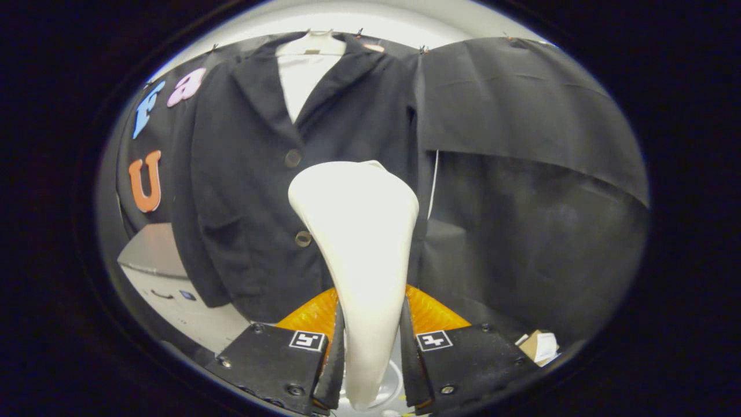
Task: Iron the clothes twice with a garment steamer, once on the left side and once on the right side.
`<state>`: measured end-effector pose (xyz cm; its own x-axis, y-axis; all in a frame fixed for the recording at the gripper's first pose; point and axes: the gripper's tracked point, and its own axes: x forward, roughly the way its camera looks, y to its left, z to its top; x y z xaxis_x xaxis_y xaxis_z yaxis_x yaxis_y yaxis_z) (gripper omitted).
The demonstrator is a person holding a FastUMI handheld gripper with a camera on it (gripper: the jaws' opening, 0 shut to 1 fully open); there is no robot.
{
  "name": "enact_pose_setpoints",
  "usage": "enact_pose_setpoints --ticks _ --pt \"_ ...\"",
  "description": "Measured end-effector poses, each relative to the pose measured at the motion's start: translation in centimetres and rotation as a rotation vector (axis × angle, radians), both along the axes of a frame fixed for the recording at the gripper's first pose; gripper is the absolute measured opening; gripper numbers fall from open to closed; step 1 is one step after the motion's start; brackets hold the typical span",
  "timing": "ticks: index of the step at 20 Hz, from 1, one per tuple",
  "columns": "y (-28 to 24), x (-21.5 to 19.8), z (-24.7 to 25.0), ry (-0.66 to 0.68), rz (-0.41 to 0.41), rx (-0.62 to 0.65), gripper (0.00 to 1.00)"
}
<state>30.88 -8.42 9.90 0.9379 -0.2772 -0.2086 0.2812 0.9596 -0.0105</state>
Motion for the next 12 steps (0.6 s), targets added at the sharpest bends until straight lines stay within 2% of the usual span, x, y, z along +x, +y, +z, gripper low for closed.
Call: enact_pose_setpoints --ticks 8,12 --pt "-2.7 5.5 14.0 -0.149 0.03 0.044 0.44" --pt "-2.2 8.3 17.5 -0.172 0.064 0.05 0.44"
